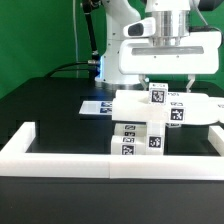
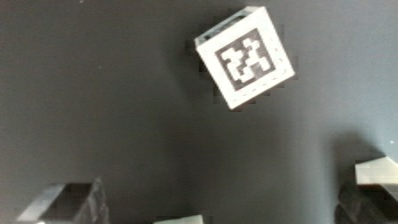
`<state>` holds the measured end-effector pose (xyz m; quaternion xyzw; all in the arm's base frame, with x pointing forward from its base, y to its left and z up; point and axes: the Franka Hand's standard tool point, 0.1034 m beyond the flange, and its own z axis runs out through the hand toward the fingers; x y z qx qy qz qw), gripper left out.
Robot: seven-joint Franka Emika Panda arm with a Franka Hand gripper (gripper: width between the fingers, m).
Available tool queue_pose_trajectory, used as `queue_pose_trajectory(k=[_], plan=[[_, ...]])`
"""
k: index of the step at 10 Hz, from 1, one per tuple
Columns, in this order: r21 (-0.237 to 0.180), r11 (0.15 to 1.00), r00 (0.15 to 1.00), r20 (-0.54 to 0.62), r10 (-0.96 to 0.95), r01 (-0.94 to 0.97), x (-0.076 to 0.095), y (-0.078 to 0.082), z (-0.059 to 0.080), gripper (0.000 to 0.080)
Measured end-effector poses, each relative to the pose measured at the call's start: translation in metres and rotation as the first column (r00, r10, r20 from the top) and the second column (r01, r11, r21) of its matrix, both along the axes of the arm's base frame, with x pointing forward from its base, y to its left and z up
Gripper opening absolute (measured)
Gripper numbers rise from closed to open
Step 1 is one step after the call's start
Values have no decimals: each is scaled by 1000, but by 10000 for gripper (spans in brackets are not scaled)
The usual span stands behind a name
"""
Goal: Assemble chair
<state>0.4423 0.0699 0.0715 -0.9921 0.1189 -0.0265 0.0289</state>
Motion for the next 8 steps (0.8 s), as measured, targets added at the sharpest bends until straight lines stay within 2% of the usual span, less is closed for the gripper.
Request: queue_pose_trajectory(k=[4,8], plan=[[-24,999,1000,0,22,-22,-7,5,-22,649],[-22,999,999,-1,32,-32,-8,11,-22,649]])
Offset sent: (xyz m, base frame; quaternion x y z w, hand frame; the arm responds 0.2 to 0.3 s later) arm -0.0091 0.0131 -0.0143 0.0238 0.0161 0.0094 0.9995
